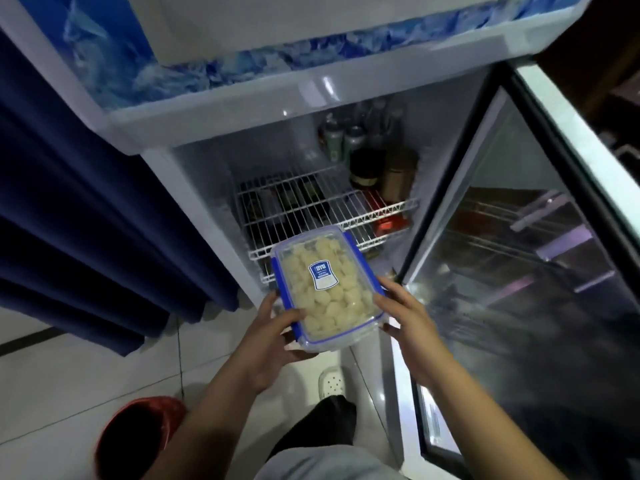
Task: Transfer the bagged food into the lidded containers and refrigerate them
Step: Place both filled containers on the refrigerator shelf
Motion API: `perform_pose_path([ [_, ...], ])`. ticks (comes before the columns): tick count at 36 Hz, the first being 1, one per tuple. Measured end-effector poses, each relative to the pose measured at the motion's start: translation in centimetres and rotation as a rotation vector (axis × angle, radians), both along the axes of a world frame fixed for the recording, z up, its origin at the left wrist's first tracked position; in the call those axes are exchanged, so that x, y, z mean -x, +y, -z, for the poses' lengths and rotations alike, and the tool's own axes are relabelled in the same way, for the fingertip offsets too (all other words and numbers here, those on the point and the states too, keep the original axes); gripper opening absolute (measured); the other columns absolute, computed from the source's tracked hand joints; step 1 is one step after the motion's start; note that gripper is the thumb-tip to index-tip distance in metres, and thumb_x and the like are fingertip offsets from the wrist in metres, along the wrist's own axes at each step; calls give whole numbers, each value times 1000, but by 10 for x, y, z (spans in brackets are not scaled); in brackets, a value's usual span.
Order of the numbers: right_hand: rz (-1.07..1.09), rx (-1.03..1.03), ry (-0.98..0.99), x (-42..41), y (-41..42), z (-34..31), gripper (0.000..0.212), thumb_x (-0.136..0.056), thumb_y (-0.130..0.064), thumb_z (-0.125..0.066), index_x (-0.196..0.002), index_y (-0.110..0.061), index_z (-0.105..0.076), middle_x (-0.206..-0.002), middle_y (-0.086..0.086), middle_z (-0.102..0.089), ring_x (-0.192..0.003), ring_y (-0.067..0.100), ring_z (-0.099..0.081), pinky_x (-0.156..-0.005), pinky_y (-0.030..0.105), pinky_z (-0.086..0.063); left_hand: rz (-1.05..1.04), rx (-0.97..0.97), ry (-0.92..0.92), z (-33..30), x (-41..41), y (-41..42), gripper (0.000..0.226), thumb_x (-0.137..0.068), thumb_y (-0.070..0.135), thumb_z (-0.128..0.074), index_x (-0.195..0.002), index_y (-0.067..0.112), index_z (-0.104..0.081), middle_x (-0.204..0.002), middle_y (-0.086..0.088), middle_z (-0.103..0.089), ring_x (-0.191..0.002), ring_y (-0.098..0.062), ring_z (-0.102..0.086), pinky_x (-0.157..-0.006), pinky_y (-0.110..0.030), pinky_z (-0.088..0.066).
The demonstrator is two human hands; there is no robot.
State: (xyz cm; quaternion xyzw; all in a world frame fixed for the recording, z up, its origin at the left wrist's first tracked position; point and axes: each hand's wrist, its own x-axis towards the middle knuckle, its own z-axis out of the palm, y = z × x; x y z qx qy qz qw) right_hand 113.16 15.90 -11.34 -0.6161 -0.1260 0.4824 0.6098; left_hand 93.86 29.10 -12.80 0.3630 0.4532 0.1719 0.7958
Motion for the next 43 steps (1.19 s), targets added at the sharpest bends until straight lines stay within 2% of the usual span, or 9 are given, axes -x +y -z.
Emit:
perform_pose_path([
  [7, -14, 33, -2, -58, 82, -2, 43, -85, -34, -70, -128, -31, -66, -119, -5, -73, -117, 18, -64, -102, 41, -44, 36, -15, -42, -6, -50, 81, 78, -75, 15, -78, -144, 37, -48, -128, -8, -70, -118, -37, -65, -88, -64, -55],
  [10, -47, 33, -64, -78, 114, 0, 51, -78, -28, -74, -127, -34, -65, -110, -10, -75, -103, 8, -68, -90, 33, -47, 24, -9, -53, -2, -74, 118, 69, -77, 13, -77, -138, 33, -53, -123, -9, -72, -111, -35, -69, -80, -62, -58],
  [16, -234, 48, -253, -107, 153, 14, 88, -74, 3, -82, -145, -31, -42, -120, -13, -66, -94, -11, -66, -75, 8, -50, -12, -17, 13, 14, -119, 165, 44, -88, 10, -70, -129, 21, -57, -121, -11, -70, -102, -35, -69, -89, -65, -52],
  [23, -300, 88, -398, -147, 203, 35, 68, -71, 5, -84, -123, -24, -51, -109, -4, -68, -92, 3, -66, -70, 11, -51, -71, -22, 114, 31, -155, 198, 41, -91, 9, -70, -131, 12, -60, -110, -12, -72, -102, -36, -68, -86, -62, -56],
  [28, -324, 152, -423, -168, 230, 53, 58, -69, -7, -89, -120, -15, -61, -109, 3, -72, -102, 22, -68, -90, 37, -55, -133, -57, 113, 37, -175, 204, 40, -92, 4, -68, -125, 24, -57, -115, -14, -70, -92, -32, -69, -65, -40, -56],
  [32, -290, 151, -448, -175, 249, 60, 41, -77, 4, -80, -111, -14, -65, -105, 7, -69, -103, 26, -64, -92, 35, -51, -104, -109, 78, 43, -195, 206, 55, -91, -10, -62, -137, 17, -52, -121, -14, -66, -84, -23, -67, -58, -29, -58],
  [36, -513, 352, -781, -174, 250, 70, 49, -87, -20, -76, -132, -11, -61, -131, 14, -61, -121, 32, -56, -103, 39, -46, -62, -296, 210, 59, -212, 202, 58, -97, -6, -57, -151, 7, -40, -146, -12, -52, -131, -34, -53, -88, -29, -53],
  [38, -655, 505, -1019, -173, 247, 75, 58, -90, -38, -69, -143, -24, -50, -150, 13, -43, -136, 38, -38, -113, 44, -34, -7, -407, 271, 64, -217, 201, 62, -99, -4, -55, -155, 8, -32, -152, -15, -46, -137, -32, -47, -102, -30, -42],
  [43, -857, 636, -1233, -181, 252, 77, 75, -92, -57, -52, -156, -43, -16, -163, 6, -25, -150, 35, -11, -118, 56, -8, 93, -483, 381, 73, -218, 210, 59, -102, 2, -53, -156, 13, -33, -152, -17, -47, -133, -30, -51, -101, -29, -43],
])
